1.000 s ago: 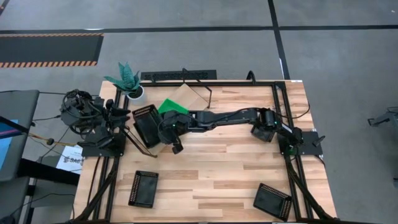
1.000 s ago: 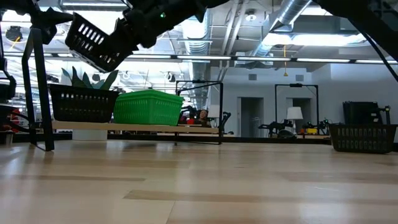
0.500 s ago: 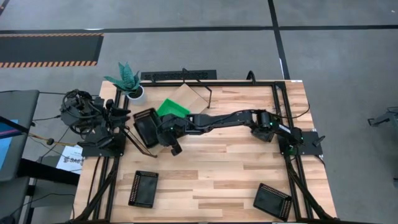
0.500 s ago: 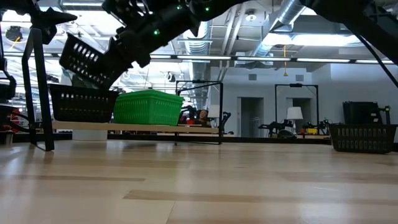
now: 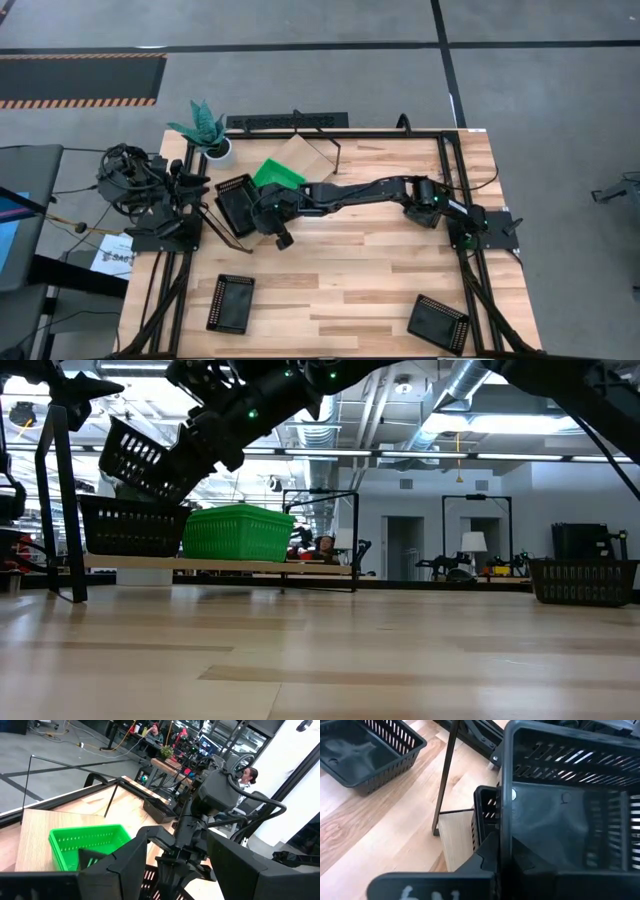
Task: Stack baskets on shelf by color
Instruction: Stack the black bin on the top of the black bins on the shelf, then put the black bin on the shelf
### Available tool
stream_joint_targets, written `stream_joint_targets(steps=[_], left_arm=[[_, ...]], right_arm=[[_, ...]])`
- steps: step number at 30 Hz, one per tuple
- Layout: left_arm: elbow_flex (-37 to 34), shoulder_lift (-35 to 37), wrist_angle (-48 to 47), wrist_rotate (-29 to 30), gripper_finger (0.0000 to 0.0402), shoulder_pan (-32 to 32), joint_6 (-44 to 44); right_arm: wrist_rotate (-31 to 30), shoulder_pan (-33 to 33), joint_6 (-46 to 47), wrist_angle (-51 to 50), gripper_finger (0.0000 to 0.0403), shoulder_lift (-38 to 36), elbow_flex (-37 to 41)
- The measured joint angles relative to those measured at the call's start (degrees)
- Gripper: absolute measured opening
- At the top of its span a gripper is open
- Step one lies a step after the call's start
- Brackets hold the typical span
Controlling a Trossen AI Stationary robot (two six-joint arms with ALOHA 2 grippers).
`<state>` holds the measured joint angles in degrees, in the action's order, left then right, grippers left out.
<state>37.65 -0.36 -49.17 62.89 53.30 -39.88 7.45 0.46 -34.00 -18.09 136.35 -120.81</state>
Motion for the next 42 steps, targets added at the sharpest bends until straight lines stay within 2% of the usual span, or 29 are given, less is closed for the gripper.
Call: stream_joint_targets(steps=[9,17,24,31,37,40,42], left_arm=[[0.0,0.0,0.0,0.0,0.0198,0.0,-0.01],[0.0,0.0,0.0,-0.14,0.0198,0.0,-0.02],[0.0,0.0,0.0,-0.59,0.0198,0.0,-0.28],[0.0,0.0,0.0,-0.62,0.0198,0.0,-0.28],[0.0,0.0,0.0,-1.11,0.0198,0.01,-0.44],[0.0,0.0,0.0,-1.11,0.0198,0.0,-0.46],[0.0,0.0,0.0,-1.25,0.0198,0.0,-0.46]], right_arm=[[-0.46,0.9,-0.09,-1.86,0.0065,0.0,0.0],[-0.46,1.19,-0.07,-2.29,0.0115,0.0,0.0],[-3.18,1.01,0.14,-2.27,0.0157,0.0,0.0],[-3.48,-0.11,0.85,-2.77,0.0177,-0.66,-0.9],[-6.85,-1.07,4.02,-14.39,0.0176,-0.78,-8.12],[-10.18,-1.31,8.52,-25.99,0.0174,-0.79,-13.21],[-12.26,-1.75,13.37,-31.75,0.0172,-1.82,-13.86]])
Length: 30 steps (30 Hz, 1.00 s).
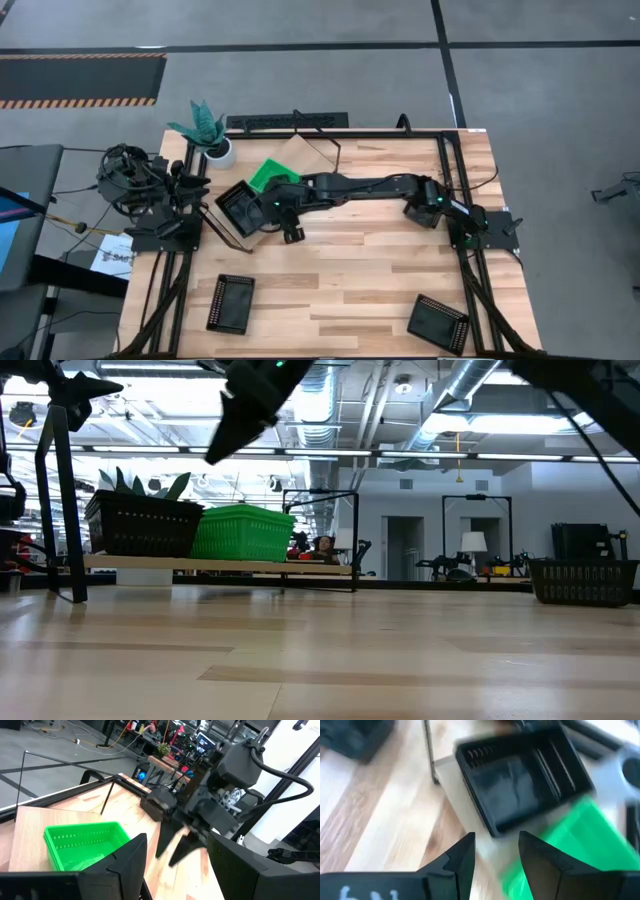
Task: Stack baskets on shelf by color
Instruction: Put the black bin on the shelf
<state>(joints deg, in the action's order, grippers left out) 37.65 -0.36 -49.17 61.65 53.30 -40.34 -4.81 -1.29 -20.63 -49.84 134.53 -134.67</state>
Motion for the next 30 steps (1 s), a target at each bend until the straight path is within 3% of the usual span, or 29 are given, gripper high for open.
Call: stream_joint_targets(steps=[5,10,15,21,26,30], left_arm=[[-0.02,0.0,0.0,-0.67,0.0198,0.01,0.0],[-0.02,0.02,-0.26,-1.42,0.0198,0.0,0.0],[-0.02,0.02,-0.83,-2.34,0.0198,0.02,0.01],[-0.02,0.02,-1.62,-4.0,0.0198,0.02,0.87],[-0.02,0.02,-1.62,-3.98,0.0198,0.02,2.29],[-0.02,0.02,-1.62,-3.6,0.0198,0.02,2.55]], right_arm=[[-11.59,-0.66,18.49,-19.96,0.0165,-3.64,0.96],[-15.26,-0.8,36.34,-40.51,0.0162,-4.43,1.11],[-18.18,-5.23,39.98,-37.81,0.0169,-11.85,14.03],[-22.05,-7.8,58.16,-37.0,0.0177,-25.24,40.13],[-15.68,-8.08,67.41,-25.76,0.0183,-39.19,62.64],[-11.43,-6.6,71.67,-16.95,0.0189,-48.39,76.06]])
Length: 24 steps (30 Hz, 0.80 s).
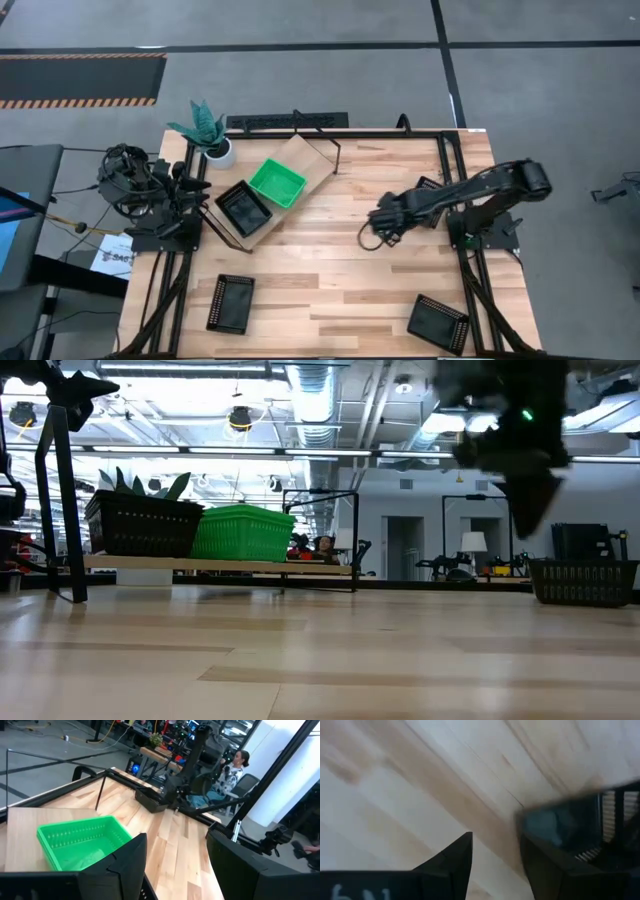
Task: Stack baskets on shelf by color
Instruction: Put the black bin on the shelf
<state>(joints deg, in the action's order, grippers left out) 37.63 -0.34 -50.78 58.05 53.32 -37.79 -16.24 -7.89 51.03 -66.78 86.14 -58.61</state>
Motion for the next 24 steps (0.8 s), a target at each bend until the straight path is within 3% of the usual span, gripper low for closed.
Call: stream_joint_targets(steps=[6,13,16,21,24], left_arm=[[0.0,0.0,0.04,1.41,0.0198,0.0,0.03],[0.0,0.0,0.07,2.0,0.0198,-0.02,0.01],[0.0,0.0,0.07,2.29,0.0198,0.0,-0.23],[0.0,0.0,0.07,2.31,0.0198,-0.01,-0.28],[0.0,0.0,0.08,2.34,0.0198,-0.02,-0.3]], right_arm=[[3.73,1.28,4.55,2.57,0.019,-5.28,10.77],[4.3,1.3,3.3,8.01,0.0184,-3.94,15.56],[4.39,1.3,3.12,9.72,0.0149,-1.96,15.67],[5.88,1.3,3.02,11.33,0.0022,-0.58,14.38],[5.68,0.53,2.64,11.16,0.0013,-0.7,10.49]])
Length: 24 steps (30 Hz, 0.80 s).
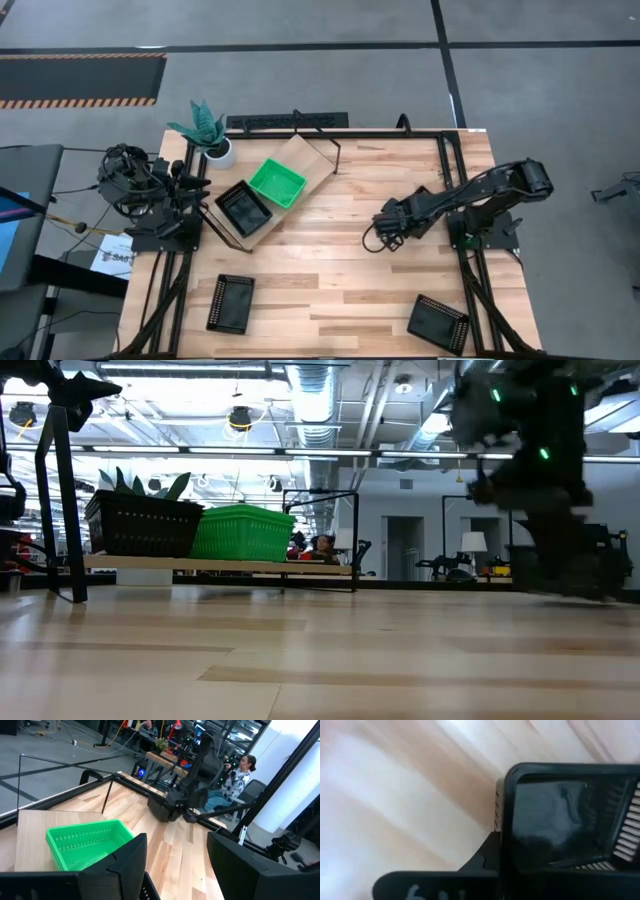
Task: Stack baskets on shelf by color
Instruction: Put the black bin on the shelf
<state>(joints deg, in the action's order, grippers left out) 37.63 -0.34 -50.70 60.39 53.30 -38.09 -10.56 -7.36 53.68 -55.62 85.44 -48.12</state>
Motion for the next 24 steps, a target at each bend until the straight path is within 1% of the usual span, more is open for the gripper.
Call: stream_joint_targets(steps=[3,6,8,10,13,16,18,21,23,24], left_arm=[[0.0,0.0,0.01,0.02,0.0198,0.0,-0.02],[0.0,0.0,0.0,0.04,0.0198,0.02,-0.02],[0.0,0.0,-0.02,0.08,0.0198,0.0,-0.02],[0.0,0.0,0.0,0.28,0.0198,0.0,-0.04],[0.0,0.0,-0.01,0.28,0.0198,0.02,-0.07],[0.0,0.0,-0.02,0.3,0.0198,0.0,-0.07],[0.0,0.0,-0.02,0.35,0.0198,0.01,-0.07],[0.0,0.0,-0.02,0.34,0.0198,0.0,-0.07],[0.0,0.0,-0.02,0.37,0.0198,0.0,-0.07],[0.0,0.0,-0.03,0.37,0.0198,0.01,-0.07]], right_arm=[[-3.45,-1.14,-2.72,-1.4,0.0007,-0.49,-6.25],[-10.41,-1.72,-9.41,-1.17,0.0006,-0.47,-14.33],[-15.0,-1.72,-19.1,0.72,0.0005,0.04,-19.66],[-19.07,-1.67,-31.37,3.81,0.0006,0.23,-23.82],[-24.28,-0.73,-50.34,12.54,0.0004,0.11,-27.27],[-23.83,1.93,-65.85,20.85,0.0004,0.16,-28.38],[-19.77,4.0,-74.83,26.07,0.0005,0.22,-28.47],[-14.13,6.47,-84.7,31.5,0.0005,3.0,-28.57],[-11.96,7.78,-90.17,31.62,0.0005,5.12,-28.31],[-11.63,8.23,-92.85,33.3,0.0005,6.39,-28.36]])
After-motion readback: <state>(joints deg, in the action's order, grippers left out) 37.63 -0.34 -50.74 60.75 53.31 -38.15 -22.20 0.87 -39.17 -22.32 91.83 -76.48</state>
